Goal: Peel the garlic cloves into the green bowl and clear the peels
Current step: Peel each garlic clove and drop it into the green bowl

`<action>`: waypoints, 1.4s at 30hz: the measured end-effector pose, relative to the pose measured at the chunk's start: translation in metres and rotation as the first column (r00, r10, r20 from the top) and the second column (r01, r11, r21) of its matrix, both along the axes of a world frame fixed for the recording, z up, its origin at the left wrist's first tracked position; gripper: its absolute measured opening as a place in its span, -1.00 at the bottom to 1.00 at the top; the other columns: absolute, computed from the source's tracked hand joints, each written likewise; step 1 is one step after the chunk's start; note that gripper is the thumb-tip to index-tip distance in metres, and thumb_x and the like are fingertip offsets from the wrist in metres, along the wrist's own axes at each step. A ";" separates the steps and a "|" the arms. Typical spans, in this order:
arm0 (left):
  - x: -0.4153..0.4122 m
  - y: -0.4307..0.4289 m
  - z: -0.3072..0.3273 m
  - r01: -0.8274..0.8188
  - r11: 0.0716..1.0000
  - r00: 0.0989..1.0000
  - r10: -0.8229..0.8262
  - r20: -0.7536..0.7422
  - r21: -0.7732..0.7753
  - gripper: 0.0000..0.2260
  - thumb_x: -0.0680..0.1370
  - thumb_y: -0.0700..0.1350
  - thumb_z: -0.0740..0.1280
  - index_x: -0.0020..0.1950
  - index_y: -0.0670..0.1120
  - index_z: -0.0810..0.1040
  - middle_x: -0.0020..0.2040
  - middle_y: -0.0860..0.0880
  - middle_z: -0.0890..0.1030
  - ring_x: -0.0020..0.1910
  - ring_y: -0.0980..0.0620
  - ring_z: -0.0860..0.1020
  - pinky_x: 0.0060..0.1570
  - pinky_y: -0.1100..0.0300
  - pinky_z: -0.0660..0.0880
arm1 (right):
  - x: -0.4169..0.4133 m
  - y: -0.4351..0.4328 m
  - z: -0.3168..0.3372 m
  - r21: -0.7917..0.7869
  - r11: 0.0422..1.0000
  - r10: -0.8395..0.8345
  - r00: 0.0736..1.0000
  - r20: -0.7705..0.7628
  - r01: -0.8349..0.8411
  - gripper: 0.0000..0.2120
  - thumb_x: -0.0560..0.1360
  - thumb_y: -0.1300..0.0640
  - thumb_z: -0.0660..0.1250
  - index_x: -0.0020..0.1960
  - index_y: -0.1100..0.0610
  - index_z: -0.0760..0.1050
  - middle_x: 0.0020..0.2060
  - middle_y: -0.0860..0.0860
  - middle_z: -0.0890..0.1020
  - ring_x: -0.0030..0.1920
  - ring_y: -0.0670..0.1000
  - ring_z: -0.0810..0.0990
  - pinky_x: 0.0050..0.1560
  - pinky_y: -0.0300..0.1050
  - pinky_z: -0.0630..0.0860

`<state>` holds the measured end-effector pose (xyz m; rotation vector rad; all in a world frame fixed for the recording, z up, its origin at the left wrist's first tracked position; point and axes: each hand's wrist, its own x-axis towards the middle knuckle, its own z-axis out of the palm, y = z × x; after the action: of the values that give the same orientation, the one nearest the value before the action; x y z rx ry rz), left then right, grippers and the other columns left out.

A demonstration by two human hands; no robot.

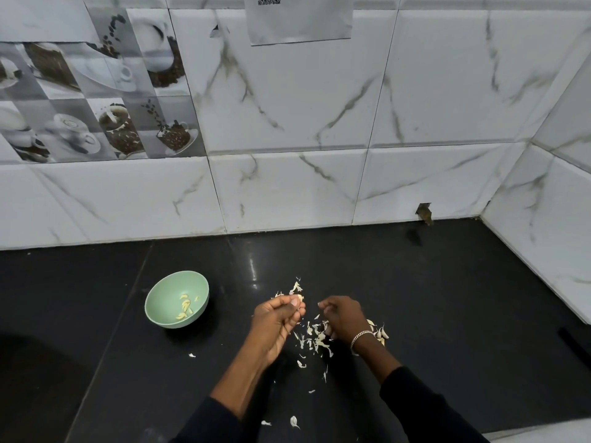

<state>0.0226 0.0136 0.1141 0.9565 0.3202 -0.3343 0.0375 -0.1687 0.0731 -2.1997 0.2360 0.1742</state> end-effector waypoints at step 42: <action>0.002 -0.014 -0.003 0.030 0.988 0.999 -0.034 0.023 0.153 -0.85 0.64 -0.28 0.28 0.03 -0.33 0.62 -0.25 -0.13 0.64 -0.32 0.09 0.59 -0.31 0.34 0.56 | -0.019 0.014 0.025 -0.088 0.987 0.151 0.953 0.264 -0.132 -0.73 0.53 0.05 0.39 -0.32 -0.03 0.44 -0.42 -0.09 0.50 -0.38 -0.13 0.45 -0.32 -0.26 0.37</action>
<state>0.0249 -0.0003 0.1109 1.1161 0.3106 -0.3297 0.0181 -0.1549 0.0982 -2.2805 -0.0696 -0.0577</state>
